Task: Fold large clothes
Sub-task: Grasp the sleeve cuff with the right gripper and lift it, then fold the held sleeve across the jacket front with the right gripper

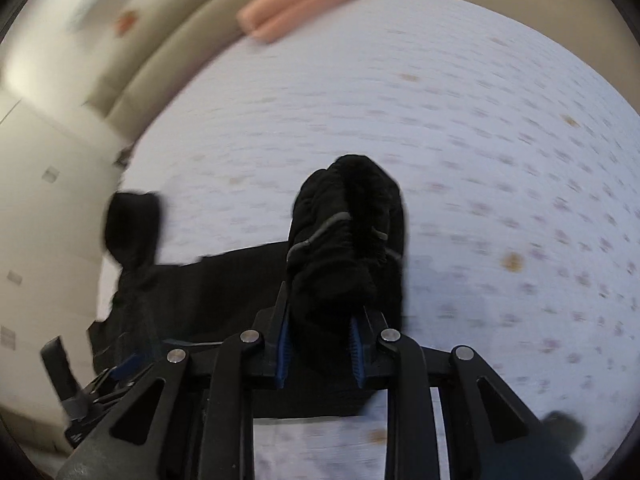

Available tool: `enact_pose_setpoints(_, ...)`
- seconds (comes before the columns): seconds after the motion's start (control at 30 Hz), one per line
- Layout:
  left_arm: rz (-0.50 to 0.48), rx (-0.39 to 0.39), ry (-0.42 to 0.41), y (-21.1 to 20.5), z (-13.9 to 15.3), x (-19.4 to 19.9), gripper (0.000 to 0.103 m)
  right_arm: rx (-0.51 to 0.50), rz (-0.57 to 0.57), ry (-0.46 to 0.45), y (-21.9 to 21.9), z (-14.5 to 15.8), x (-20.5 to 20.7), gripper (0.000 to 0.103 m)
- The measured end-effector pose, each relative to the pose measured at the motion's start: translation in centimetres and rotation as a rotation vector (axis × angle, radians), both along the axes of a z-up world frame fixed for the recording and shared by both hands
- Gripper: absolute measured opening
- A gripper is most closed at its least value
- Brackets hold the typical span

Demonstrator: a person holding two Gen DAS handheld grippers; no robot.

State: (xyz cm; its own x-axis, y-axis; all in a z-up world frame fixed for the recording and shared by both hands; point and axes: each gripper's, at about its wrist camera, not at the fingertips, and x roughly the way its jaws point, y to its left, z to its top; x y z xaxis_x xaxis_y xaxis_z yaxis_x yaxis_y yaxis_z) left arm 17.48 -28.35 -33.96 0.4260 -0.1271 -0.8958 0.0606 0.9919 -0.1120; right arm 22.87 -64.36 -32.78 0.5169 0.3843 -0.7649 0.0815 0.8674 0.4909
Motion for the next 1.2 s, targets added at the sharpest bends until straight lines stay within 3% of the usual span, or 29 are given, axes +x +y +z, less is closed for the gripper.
enact_pose_setpoints(0.23, 0.109, 0.038, -0.023, 10.0, 1.9, -2.8, 0.080, -0.010, 0.238, -0.099, 16.9, 4.2, 0.5, 0.024)
enact_pose_setpoints(0.43, 0.206, 0.068, -0.031, 19.7, 2.4, -5.1, 0.080, -0.006, 0.387, -0.117, 30.6, 4.7, 0.8, 0.022)
enact_pose_setpoints(0.73, 0.339, 0.097, -0.018, 32.0, 1.8, -8.0, 0.080, -0.085, 0.568, -0.051, 49.2, 0.7, 0.2, 0.022)
enact_pose_setpoints(0.97, 0.394, 0.097, 0.002, 39.0, 0.9, -9.2, 0.080, -0.238, 0.635, 0.079, 58.5, -5.4, -0.2, 0.022)
enact_pose_setpoints(1.1, 0.399, 0.086, 0.016, 41.1, 0.0, -9.4, 0.080, -0.310, 0.632, 0.183, 60.5, -9.3, -0.4, 0.030)
enact_pose_setpoints(1.17, 0.399, 0.079, 0.020, 41.7, -0.3, -9.4, 0.080, -0.305, 0.643, 0.184, 61.2, -9.5, -0.6, 0.043)
enact_pose_setpoints(1.2, 0.399, 0.074, 0.022, 42.0, -0.5, -9.3, 0.080, -0.290, 0.651, 0.187, 61.3, -9.4, -0.6, 0.058)
